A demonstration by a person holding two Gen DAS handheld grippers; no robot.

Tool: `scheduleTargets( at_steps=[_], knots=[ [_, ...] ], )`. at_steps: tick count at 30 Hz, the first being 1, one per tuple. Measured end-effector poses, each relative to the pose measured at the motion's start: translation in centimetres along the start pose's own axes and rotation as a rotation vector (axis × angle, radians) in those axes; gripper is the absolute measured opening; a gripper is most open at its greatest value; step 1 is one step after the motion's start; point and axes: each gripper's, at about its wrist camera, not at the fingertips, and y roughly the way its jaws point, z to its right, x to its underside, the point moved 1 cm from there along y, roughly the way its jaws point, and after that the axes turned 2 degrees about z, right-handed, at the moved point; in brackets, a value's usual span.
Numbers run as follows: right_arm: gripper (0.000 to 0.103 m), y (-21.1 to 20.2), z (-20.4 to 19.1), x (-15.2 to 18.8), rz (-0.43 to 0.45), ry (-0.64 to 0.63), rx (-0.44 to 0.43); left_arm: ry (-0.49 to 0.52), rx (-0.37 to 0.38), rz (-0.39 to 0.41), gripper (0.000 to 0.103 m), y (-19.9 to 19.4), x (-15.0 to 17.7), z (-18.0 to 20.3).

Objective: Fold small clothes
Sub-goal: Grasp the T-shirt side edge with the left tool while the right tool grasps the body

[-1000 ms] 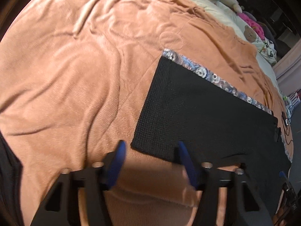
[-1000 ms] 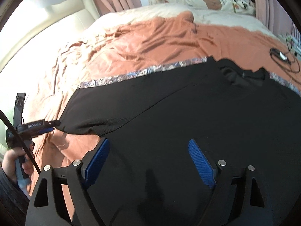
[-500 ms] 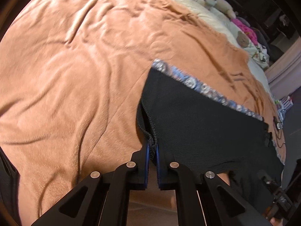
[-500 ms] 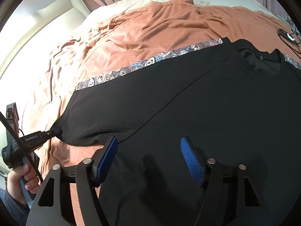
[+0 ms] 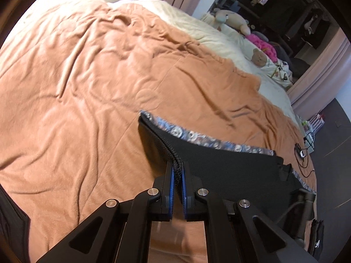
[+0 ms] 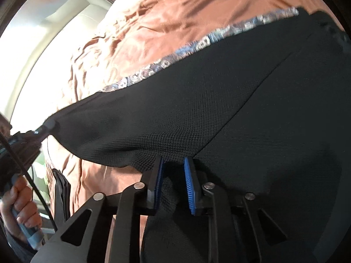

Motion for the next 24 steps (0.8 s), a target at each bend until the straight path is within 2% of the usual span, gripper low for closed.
scheduleTargets(
  at_steps=[3,6,10,11,14,15,24],
  knots=[
    [0.015,0.9,0.0,-0.7,0.008,0.023,-0.003,0.011,0.016,0.009,0.006,-0.3,-0.6,1.5],
    [0.015,1.5,-0.6,-1.2,-0.026,-0.004,0.002,0.031,0.037,0.019,0.006,-0.8,-1.0,3.4],
    [0.015,-0.2,-0.3,-1.7,-0.052,-0.002,-0.047,0.056,0.066,0.027,0.006,-1.4,-1.3,5.7],
    [0.020,-0.9,0.0,-1.8,-0.041,-0.013,-0.041,0.060,0.073,0.027,0.006,-1.5,-1.4,6.2],
    [0.051,-2.6,0.9,-1.7,-0.009,-0.004,-0.014,0.077,0.092,0.022,0.006,-1.6,-1.3,8.2],
    [0.054,-3.3,1.3,-1.7,0.007,0.005,-0.024,0.086,0.097,0.022,0.006,-1.6,-1.2,9.0],
    [0.054,-9.1,5.5,-1.6,0.064,-0.001,0.004,0.158,0.150,-0.004,0.006,-1.5,0.3,15.6]
  ],
)
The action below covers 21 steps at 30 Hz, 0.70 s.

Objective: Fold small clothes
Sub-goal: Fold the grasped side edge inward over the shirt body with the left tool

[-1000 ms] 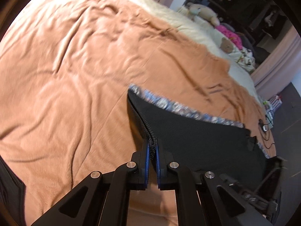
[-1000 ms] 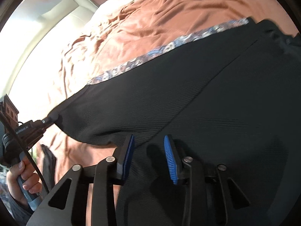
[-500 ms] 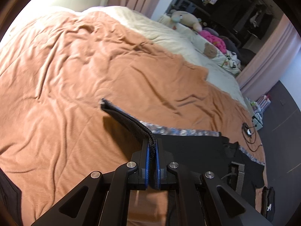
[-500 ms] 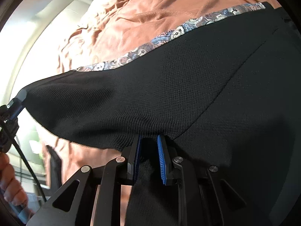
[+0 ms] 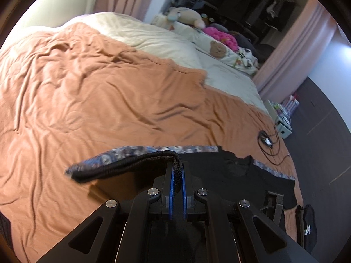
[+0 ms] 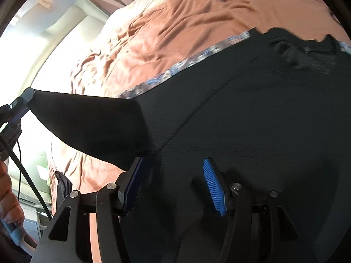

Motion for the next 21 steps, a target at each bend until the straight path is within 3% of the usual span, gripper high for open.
scheduleTargets(
  at_steps=[7,11,13,16,21],
  knots=[
    [0.055,-3.9,2.6,0.7,0.015,-0.016,0.016,0.043,0.051,-0.061,0.006,1.8,2.1,4.3],
    [0.065,-5.8,3.5,1.4,0.026,-0.029,0.028,0.080,0.081,-0.152,0.007,3.2,3.9,6.5],
    [0.066,-6.7,3.9,1.8,0.028,-0.039,0.042,0.108,0.066,-0.196,0.025,3.8,4.6,7.2],
    [0.067,-7.4,4.1,2.0,0.024,-0.053,0.062,0.110,0.036,-0.178,0.051,3.3,5.0,6.9],
    [0.067,-7.8,4.3,2.3,0.026,-0.081,0.076,0.022,-0.055,-0.168,0.053,3.0,5.3,3.3]
  ],
)
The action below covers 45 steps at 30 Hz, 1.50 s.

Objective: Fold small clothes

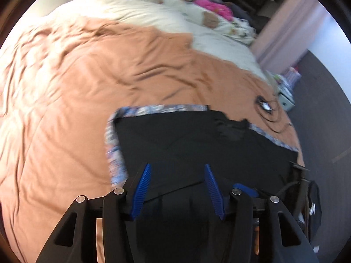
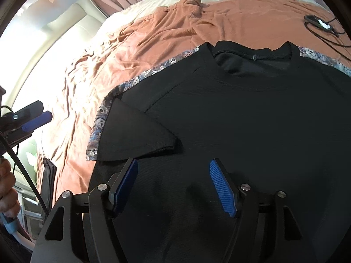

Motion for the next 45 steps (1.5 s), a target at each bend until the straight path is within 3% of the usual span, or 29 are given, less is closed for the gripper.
scheduleTargets(
  at_steps=[4,15,17,19,23,27,35,45],
  knots=[
    [0.067,1.2,-0.2,0.2,-0.012,-0.032,0.019,-0.087,-0.047,-0.024,0.053,1.3,1.2,-3.4],
    [0.067,6.1,-2.3,-0.2,-0.033,-0.240,0.101,-0.201,-0.018,-0.115,0.053,6.1,4.8,-8.3],
    [0.065,6.9,-2.8,-0.1,-0.037,-0.294,0.128,-0.211,-0.004,-0.125,0.043,6.7,5.1,-8.7],
    [0.058,7.9,-3.4,0.1,-0.048,-0.349,0.166,-0.207,-0.004,-0.141,0.007,7.2,5.0,-8.9],
    [0.034,9.3,-4.7,0.0,-0.027,-0.428,0.217,-0.200,0.021,-0.100,0.005,6.3,3.9,-8.7],
    [0.002,9.1,-5.5,-0.1,0.022,-0.432,0.171,-0.161,0.037,-0.046,0.005,4.7,2.2,-7.3],
    [0.000,5.6,-3.9,1.1,0.065,-0.353,0.042,-0.112,0.056,0.027,0.004,3.3,-0.6,-4.1],
    [0.000,2.5,-1.1,2.7,0.043,-0.200,-0.106,-0.046,0.081,0.026,0.004,4.7,-2.5,0.9]
  ],
)
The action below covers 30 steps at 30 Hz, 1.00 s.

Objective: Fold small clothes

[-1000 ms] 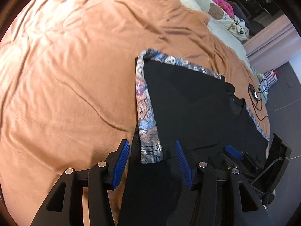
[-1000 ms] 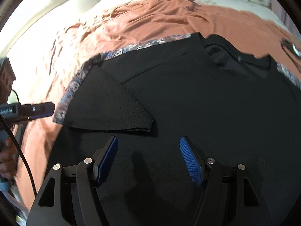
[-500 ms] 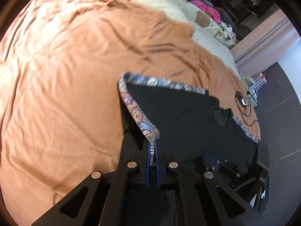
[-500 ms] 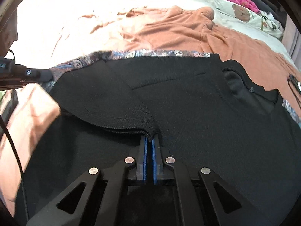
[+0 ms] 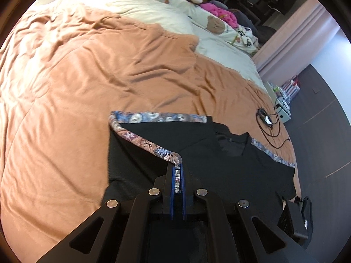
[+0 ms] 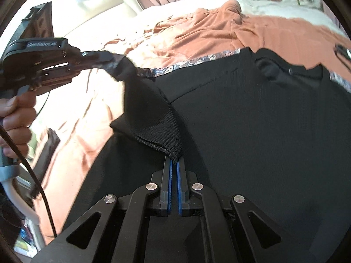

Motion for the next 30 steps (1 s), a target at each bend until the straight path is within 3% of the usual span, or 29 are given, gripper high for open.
scheduleTargets(
  at_steps=[8,12,14,15,16,17,18,19,21,30],
  knots=[
    [0.000,-1.8,2.8,2.0,0.030,0.144,-0.061,0.072,0.026,-0.038,0.004,3.9,-0.7,4.6],
    [0.001,-2.3,4.2,3.2,0.036,0.217,-0.079,0.117,0.075,-0.074,0.005,6.0,-0.3,7.2],
    [0.001,-2.6,4.7,3.5,0.024,0.239,-0.071,0.146,0.045,-0.098,0.011,6.7,-0.1,8.1],
    [0.003,-2.6,4.8,3.7,0.012,0.242,-0.056,0.149,0.030,-0.109,0.028,6.9,0.0,8.2],
    [0.006,-2.6,5.0,3.7,0.000,0.244,-0.058,0.143,0.018,-0.108,0.049,6.8,0.1,7.9],
    [0.022,-2.6,5.3,3.6,-0.009,0.245,-0.055,0.138,0.009,-0.094,0.056,6.5,0.0,7.5],
    [0.046,-2.8,5.7,3.5,-0.014,0.247,-0.038,0.137,-0.006,-0.071,0.057,6.0,0.0,6.9],
    [0.055,-3.0,5.8,3.2,0.000,0.249,-0.020,0.135,-0.017,-0.065,0.057,5.8,0.0,6.4],
    [0.059,-3.6,6.2,2.8,0.032,0.245,0.000,0.108,-0.036,-0.066,0.057,5.1,0.1,4.6],
    [0.059,-2.2,7.5,0.4,0.003,0.190,0.100,0.046,-0.165,-0.084,0.057,3.0,2.3,-2.8]
  ],
)
